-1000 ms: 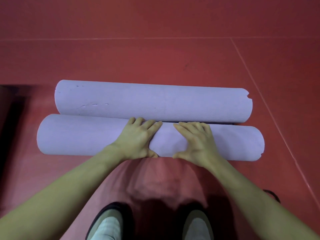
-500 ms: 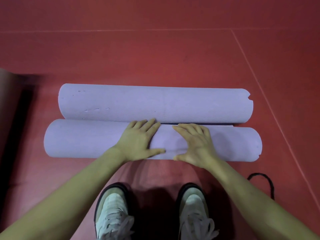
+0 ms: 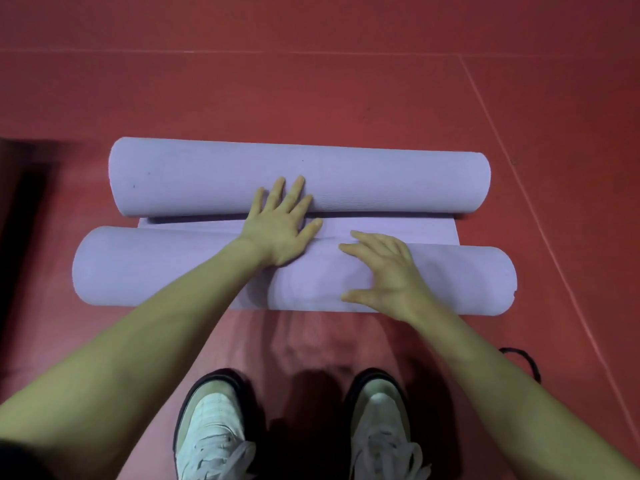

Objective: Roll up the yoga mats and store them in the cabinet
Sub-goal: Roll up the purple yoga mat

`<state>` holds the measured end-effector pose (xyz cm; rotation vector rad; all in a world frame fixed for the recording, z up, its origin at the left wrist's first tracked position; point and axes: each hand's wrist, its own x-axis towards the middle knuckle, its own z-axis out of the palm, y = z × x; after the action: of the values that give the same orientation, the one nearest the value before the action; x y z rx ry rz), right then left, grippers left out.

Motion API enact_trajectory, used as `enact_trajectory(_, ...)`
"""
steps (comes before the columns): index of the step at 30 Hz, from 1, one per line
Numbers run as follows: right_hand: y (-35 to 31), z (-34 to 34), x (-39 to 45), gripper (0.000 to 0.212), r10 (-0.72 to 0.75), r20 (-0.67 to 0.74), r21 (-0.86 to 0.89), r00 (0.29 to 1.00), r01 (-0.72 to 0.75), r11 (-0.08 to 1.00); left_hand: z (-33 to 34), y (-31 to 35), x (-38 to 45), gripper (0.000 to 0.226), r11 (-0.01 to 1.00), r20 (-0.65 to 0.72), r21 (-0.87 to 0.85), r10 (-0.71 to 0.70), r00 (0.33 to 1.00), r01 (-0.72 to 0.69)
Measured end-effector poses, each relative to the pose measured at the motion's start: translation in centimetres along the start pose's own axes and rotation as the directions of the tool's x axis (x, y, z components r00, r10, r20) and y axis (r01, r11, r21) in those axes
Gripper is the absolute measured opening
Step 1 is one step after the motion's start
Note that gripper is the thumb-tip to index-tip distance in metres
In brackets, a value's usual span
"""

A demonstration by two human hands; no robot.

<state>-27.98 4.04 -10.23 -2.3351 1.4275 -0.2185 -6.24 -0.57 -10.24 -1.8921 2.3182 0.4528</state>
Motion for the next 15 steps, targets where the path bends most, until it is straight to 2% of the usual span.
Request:
enact_trajectory(2,0.4,0.2,0.4,0.074,0.026,-0.085,0.009,0.996,-0.026,1.000,-0.2,-0.1,0.8,0.063,0.997,0.000,0.065,-0.029,1.000,0.029)
enact_trajectory(4,0.5,0.4,1.1,0.069,0.031,-0.123,-0.031,0.992,-0.035,0.999,-0.3,0.0,1.2,0.063,0.997,0.013,0.042,-0.070,0.997,0.070)
enact_trajectory(10,0.2,0.6,3.9,0.078,0.190,-0.071,-0.183,0.979,-0.200,0.962,-1.3,-1.1,3.2,0.062,0.993,0.004,-0.002,-0.119,0.993,0.119)
enact_trajectory(15,0.6,1.0,5.9,0.069,0.195,-0.144,-0.303,0.970,-0.231,0.925,-2.1,-1.6,4.8,0.060,0.986,-0.016,-0.078,-0.151,0.988,0.149)
